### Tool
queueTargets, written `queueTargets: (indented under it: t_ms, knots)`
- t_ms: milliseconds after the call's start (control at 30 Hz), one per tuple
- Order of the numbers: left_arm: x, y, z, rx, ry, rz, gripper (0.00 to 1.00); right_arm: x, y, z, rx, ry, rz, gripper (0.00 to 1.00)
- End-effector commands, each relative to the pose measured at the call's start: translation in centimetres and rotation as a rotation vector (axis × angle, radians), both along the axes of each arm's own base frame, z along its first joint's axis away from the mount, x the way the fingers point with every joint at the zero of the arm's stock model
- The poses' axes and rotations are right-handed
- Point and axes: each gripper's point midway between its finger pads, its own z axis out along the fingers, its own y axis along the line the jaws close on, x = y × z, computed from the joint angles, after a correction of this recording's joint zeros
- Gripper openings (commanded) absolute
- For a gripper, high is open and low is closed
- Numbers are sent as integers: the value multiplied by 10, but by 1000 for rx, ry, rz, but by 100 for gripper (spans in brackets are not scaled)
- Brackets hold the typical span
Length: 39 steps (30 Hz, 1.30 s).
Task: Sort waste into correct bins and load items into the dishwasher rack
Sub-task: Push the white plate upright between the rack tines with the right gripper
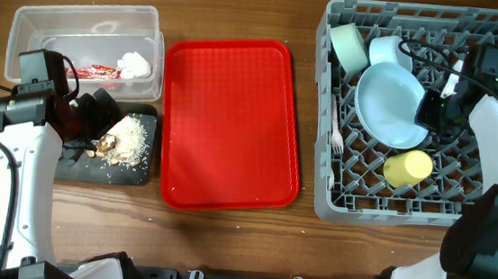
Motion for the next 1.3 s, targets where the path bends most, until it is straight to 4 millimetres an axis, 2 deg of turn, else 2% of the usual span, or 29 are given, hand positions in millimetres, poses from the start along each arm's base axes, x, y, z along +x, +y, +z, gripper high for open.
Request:
queueTargets:
  t_ms: [0, 67, 267, 433, 500, 567, 633, 733, 800, 900, 1000, 1100, 1267]
  knots:
    - [1, -1, 5, -6, -21, 0, 100, -5, 3, -9, 11, 30, -1, 4]
    - [1, -1, 5, -6, -21, 0, 100, -3, 3, 1, 4, 1, -1, 4]
    - [1, -1, 5, -5, -22, 0, 100, 2, -5, 51, -43, -158, 0, 4]
    - [1, -1, 5, -5, -23, 0, 100, 10, -10, 111, -159, -349, 104, 4]
    - [2, -1, 5, -5, -23, 0, 100, 7, -16, 138, -252, -411, 144, 4]
    - [1, -1, 5, -5, -22, 0, 100, 0, -21, 154, -337, -421, 198, 4]
    - [1, -1, 5, -5, -22, 0, 100, -5, -28, 156, -405, -393, 180, 4]
    - [1, -1, 5, -5, -22, 0, 100, -4, -17, 163, -542, -351, 195, 4]
    - [1, -1, 5, -5, -22, 0, 100, -5, -7, 176, -694, -335, 155, 4]
    - [1, -1, 5, -5, -22, 0, 100, -7, 7, 181, -743, -343, 127, 4]
    - [1, -1, 5, -6, -22, 0, 100, -9, 14, 174, -746, -323, 101, 4]
    - [1, -1, 5, -6, -21, 0, 100, -4, 33, 157, -735, -291, 142, 4]
    - [1, -1, 5, -6, -21, 0, 100, 9, 61, 117, -724, -209, 223, 4]
